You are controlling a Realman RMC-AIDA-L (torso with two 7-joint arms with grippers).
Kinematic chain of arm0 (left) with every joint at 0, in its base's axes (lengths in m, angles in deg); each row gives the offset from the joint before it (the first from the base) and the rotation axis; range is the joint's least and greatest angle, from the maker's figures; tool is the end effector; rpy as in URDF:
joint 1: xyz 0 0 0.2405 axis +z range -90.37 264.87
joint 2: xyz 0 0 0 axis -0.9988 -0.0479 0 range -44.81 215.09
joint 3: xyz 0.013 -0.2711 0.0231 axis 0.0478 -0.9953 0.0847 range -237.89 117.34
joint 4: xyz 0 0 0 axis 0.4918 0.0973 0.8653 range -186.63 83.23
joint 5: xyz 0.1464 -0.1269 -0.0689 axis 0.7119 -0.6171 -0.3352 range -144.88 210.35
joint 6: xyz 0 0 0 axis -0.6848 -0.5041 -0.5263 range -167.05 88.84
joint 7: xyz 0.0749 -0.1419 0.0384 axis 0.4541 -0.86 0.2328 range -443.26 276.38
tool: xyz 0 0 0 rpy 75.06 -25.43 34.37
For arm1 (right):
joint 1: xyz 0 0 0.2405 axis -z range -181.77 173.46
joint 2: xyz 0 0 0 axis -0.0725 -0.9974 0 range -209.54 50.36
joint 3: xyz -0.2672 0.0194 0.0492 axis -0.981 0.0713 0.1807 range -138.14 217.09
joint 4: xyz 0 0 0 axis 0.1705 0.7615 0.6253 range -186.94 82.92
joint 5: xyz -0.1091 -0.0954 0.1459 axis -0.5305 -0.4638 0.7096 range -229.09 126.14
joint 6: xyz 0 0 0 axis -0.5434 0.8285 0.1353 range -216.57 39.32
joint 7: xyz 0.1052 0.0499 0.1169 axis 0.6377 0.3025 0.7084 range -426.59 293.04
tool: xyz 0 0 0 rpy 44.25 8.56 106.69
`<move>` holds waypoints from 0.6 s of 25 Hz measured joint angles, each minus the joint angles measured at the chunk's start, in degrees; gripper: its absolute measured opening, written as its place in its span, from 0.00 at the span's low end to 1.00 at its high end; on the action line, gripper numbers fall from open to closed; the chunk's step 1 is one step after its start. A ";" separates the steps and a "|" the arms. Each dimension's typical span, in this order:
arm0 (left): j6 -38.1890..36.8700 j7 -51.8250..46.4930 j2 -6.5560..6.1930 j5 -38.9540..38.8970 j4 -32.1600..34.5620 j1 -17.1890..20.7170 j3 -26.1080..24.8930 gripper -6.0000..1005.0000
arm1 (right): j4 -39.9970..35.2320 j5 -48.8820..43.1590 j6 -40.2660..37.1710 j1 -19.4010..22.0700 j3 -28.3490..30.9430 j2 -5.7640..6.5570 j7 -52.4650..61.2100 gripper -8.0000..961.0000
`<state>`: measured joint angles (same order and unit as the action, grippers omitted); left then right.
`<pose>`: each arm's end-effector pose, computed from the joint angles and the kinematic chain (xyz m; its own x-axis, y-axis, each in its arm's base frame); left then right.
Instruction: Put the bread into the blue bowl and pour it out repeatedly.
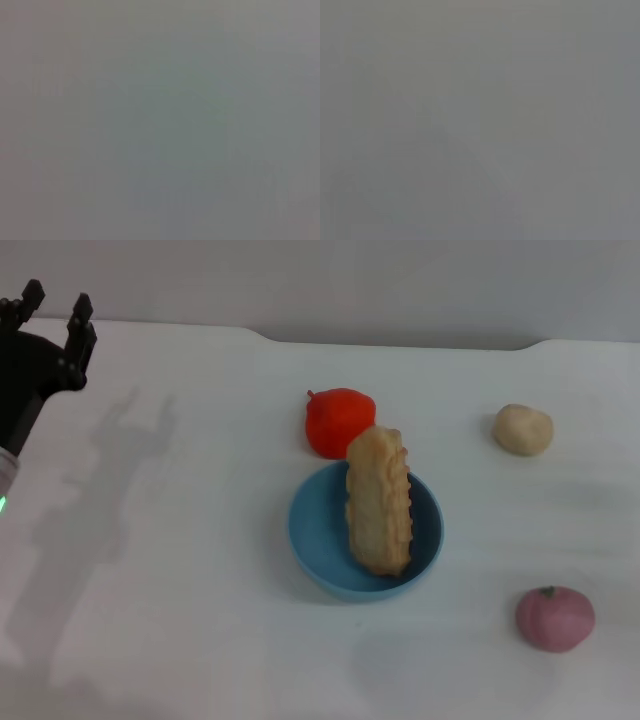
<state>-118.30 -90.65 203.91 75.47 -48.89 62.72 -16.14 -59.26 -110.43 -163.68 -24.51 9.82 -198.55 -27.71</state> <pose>-0.3379 0.3409 0.0134 0.8009 -0.2058 0.5623 0.5382 -0.1642 -0.8267 0.3700 0.3234 0.0212 0.4754 0.0319 -0.8792 -0.8650 -0.1656 -0.4737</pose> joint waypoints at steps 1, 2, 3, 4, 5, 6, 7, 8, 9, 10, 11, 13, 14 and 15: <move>-0.69 5.14 0.01 -0.26 -1.27 -0.10 -0.01 0.47 | 0.58 0.01 -0.09 -0.18 0.47 -0.06 -2.24 0.42; -0.92 7.42 0.01 -0.36 -1.88 -0.13 -0.01 0.47 | 1.30 0.05 -0.32 -0.42 0.95 -0.12 -4.96 0.42; -0.99 10.09 0.00 -0.44 -2.48 -0.13 -0.02 0.47 | 1.96 0.15 -0.62 -0.61 1.33 -0.21 -7.77 0.42; -1.01 11.10 0.01 -0.44 -2.80 -0.09 -0.02 0.47 | 3.21 0.67 -1.32 -0.95 1.84 -0.29 -11.64 0.42; -1.01 11.41 0.00 -0.46 -3.13 0.02 -0.03 0.47 | 4.55 1.41 -2.09 -1.24 2.26 -0.38 -16.13 0.42; -0.95 10.81 0.02 -0.48 -3.39 0.10 -0.04 0.47 | 6.31 2.50 -3.19 -1.68 2.62 -0.42 -20.89 0.42; -0.91 10.33 0.03 -0.50 -3.77 0.13 -0.06 0.47 | 7.98 3.40 -4.07 -2.06 2.82 -0.44 -25.11 0.42; -0.88 9.92 0.03 -0.50 -4.11 0.12 -0.06 0.47 | 9.78 4.45 -5.15 -2.59 2.92 -0.45 -30.32 0.42; -0.88 9.40 0.03 -0.51 -4.82 0.02 -0.15 0.47 | 10.70 4.86 -5.65 -2.92 2.95 -0.46 -33.17 0.42; -0.88 9.40 0.03 -0.51 -4.82 0.02 -0.15 0.47 | 11.50 5.07 -5.96 -3.26 3.01 -0.46 -35.39 0.42; -0.88 8.19 0.03 -0.54 -5.73 -0.14 -0.47 0.47 | 11.93 5.17 -6.03 -3.46 3.12 -0.46 -36.58 0.41; -0.93 6.95 0.07 -0.55 -6.19 -0.16 -0.62 0.47 | 12.84 5.22 -6.04 -3.85 4.01 -0.48 -36.55 0.42; -1.04 6.19 0.08 -0.56 -6.38 -0.16 -0.63 0.47 | 13.08 5.22 -5.98 -3.91 4.43 -0.47 -36.51 0.42; -1.14 5.51 0.08 -0.56 -6.53 -0.16 -0.63 0.47 | 13.30 5.23 -5.65 -3.97 5.03 -0.48 -36.46 0.42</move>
<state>-119.44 -85.14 204.00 74.91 -55.41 62.55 -16.77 -45.96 -105.20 -169.33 -28.48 14.85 -199.03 -64.17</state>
